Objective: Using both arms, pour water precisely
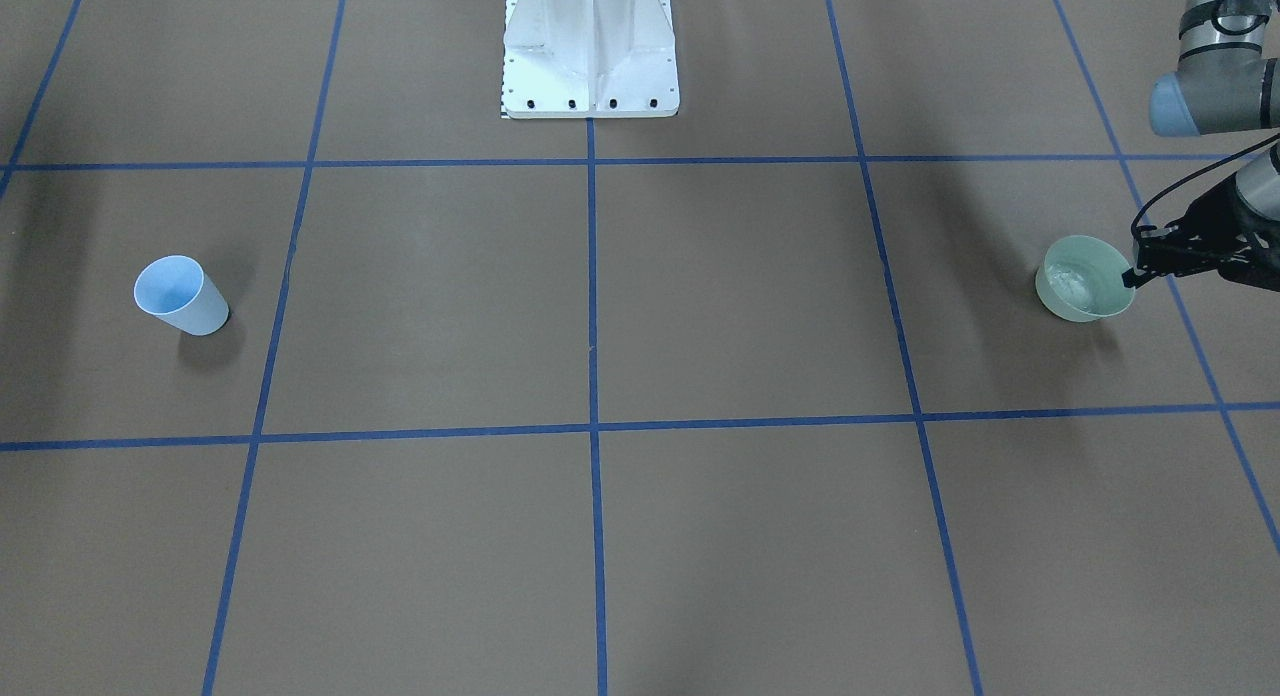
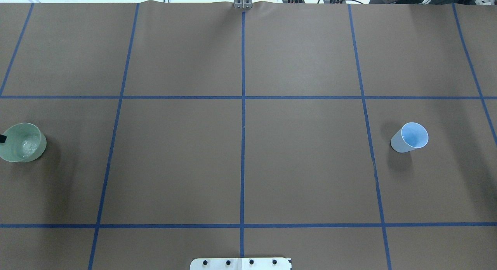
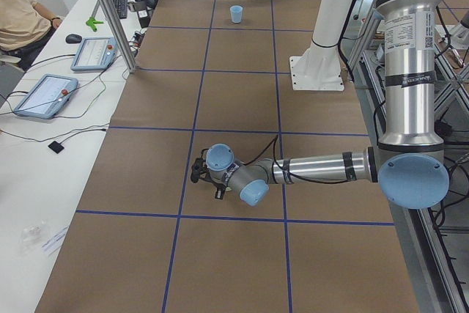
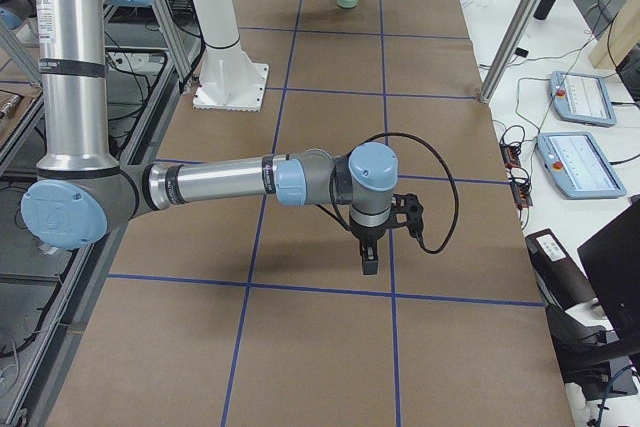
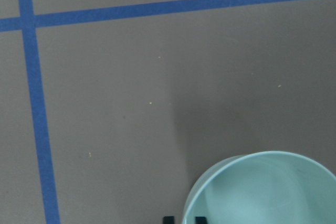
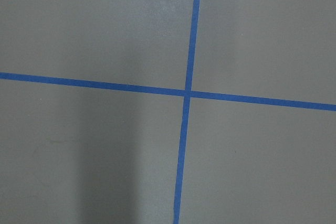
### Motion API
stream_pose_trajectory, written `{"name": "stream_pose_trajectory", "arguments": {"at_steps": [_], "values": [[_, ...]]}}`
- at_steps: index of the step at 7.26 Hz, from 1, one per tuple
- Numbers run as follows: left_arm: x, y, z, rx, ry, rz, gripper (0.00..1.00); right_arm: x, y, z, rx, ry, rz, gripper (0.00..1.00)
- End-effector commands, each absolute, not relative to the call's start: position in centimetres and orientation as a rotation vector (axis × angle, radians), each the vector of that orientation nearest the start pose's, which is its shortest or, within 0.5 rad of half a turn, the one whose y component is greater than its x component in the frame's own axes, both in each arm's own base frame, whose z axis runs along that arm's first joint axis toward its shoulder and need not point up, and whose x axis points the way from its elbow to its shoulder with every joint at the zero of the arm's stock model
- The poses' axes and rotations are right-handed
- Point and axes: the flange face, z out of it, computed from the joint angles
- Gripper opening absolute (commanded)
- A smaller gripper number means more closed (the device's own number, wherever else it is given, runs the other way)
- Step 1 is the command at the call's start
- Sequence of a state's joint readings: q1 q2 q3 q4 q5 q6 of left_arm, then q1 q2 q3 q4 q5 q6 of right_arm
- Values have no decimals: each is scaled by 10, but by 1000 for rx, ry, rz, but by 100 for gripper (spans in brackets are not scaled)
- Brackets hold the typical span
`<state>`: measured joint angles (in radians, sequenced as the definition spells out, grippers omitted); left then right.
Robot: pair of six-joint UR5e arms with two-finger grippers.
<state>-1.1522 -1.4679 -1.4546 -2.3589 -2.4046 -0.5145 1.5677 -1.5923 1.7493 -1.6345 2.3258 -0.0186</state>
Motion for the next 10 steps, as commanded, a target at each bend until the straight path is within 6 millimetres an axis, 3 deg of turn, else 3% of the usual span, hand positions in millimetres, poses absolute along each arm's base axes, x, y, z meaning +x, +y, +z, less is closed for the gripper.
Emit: {"name": "stream_pose_trajectory", "arguments": {"at_steps": [1,2,5,7,10], "values": [[141,-445,639,80,1089,197,0,63,-484,588,96,-763,-57,100],[147,-458,613,69,1114,145,0,63,-484,588,96,-763,-57,100],[178,-526,515,80,1187,12,0,63,-484,586,99,-763,-58,100],[217,-547,480,106,1154,-2,0,64,-484,585,101,-764,-56,100],[245,-556,453,90,1154,-6,0,63,-484,585,102,-764,-58,100]]}}
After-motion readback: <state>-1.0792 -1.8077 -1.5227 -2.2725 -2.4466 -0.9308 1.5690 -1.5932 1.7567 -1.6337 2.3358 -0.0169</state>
